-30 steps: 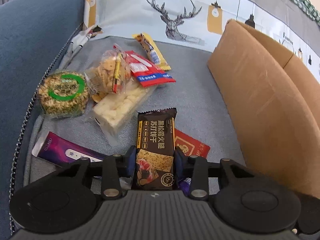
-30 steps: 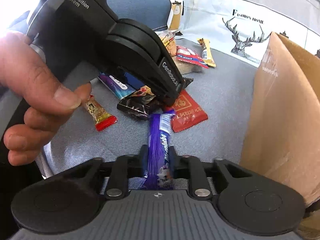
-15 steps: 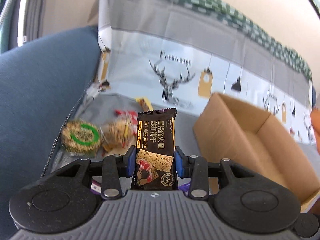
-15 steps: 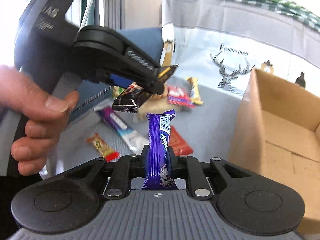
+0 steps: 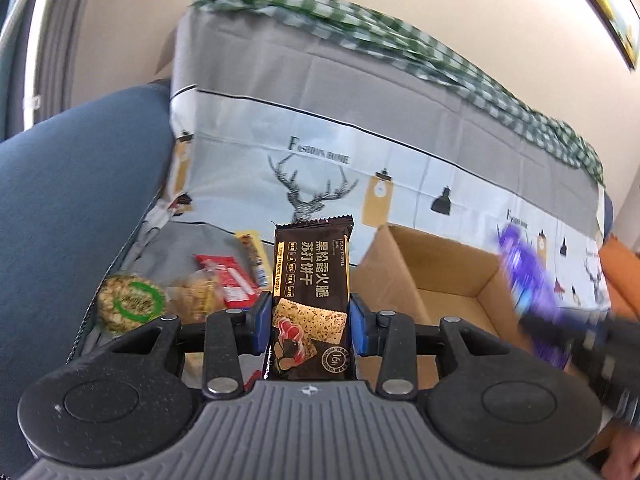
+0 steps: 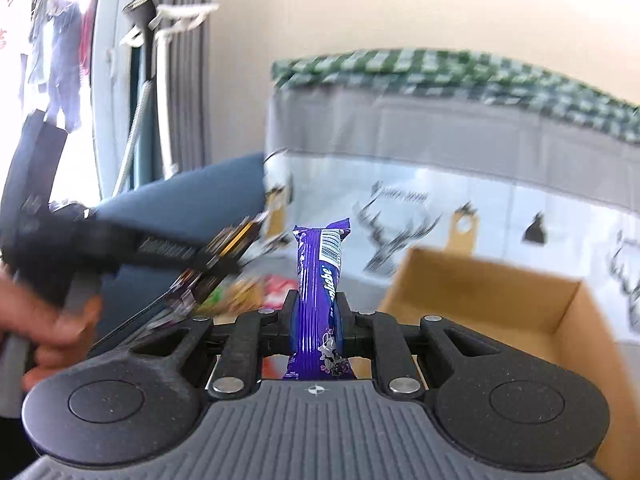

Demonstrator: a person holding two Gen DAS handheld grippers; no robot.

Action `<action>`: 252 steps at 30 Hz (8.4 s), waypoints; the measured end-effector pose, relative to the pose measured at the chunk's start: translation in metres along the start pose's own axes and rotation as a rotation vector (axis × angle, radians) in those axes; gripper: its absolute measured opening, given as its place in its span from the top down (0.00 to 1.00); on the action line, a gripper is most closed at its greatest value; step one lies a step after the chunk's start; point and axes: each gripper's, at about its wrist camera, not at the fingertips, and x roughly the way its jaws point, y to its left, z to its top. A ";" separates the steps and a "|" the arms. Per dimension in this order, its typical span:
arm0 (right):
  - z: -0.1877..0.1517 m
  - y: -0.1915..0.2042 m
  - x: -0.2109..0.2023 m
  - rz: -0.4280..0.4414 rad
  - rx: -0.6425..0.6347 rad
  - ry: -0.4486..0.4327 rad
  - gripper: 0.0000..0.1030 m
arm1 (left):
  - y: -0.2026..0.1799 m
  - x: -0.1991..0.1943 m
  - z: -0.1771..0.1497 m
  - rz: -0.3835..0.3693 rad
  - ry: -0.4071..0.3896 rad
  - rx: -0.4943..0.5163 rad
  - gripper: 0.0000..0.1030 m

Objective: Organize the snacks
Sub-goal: 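Carry the purple bar with the right tool while the left tool carries the biscuit bar over the box, then open both tools to drop the two bars into the cardboard box, then move both tools back to the snack pile, then grasp the red gold-print packet with the right tool while the left tool grasps the purple tube snack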

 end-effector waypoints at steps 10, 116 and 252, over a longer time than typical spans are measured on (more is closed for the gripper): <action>-0.002 -0.099 -0.006 -0.172 0.136 -0.027 0.83 | -0.045 0.011 0.000 -0.066 -0.002 0.063 0.59; -0.022 -0.146 -0.016 -0.381 0.132 0.006 0.83 | -0.176 0.056 -0.028 -0.283 -0.034 0.172 0.58; -0.089 0.088 0.173 0.166 0.019 0.443 0.49 | 0.067 0.115 -0.043 0.375 0.563 -0.004 0.67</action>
